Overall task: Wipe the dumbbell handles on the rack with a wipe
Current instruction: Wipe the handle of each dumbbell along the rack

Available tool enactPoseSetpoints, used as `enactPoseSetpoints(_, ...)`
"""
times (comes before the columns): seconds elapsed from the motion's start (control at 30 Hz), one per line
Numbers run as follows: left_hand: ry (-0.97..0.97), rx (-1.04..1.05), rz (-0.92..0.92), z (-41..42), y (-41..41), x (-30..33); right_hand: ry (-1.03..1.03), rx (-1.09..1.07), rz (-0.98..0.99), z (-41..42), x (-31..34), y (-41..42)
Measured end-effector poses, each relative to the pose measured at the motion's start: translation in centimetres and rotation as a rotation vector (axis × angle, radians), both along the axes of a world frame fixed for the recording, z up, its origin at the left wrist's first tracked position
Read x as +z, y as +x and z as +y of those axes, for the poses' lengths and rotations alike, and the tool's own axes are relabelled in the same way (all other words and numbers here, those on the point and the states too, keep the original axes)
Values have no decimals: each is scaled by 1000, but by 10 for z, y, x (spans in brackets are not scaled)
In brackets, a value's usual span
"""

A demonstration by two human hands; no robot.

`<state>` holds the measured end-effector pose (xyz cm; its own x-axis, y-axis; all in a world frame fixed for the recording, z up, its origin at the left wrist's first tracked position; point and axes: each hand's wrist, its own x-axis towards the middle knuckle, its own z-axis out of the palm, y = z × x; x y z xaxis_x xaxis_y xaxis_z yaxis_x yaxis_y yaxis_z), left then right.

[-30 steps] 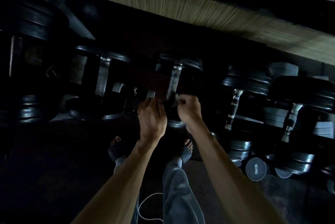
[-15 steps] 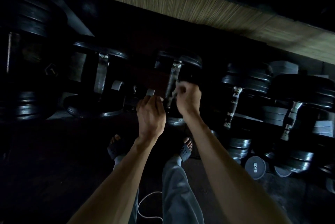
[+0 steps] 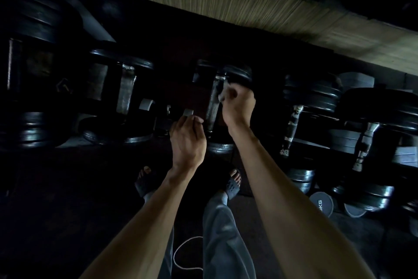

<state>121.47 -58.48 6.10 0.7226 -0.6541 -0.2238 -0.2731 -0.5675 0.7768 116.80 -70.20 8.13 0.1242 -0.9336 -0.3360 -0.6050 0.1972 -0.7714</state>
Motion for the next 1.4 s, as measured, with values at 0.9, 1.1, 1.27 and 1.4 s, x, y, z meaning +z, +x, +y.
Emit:
enactPoseSetpoints(0.9,52,-61,-10,1,3,7,-111,133,-4,35,6,-14)
enactPoseSetpoints(1.1,-8,-299,81,2,34,4,-1,328,-49,48,3,-58)
enactPoseSetpoints(1.27,-8,-649,159,-25,59,15,87,159,-294,38,12,-58)
enactPoseSetpoints(1.4,-20,-474,301,-32,57,13,95,46,-319,43,5,-55)
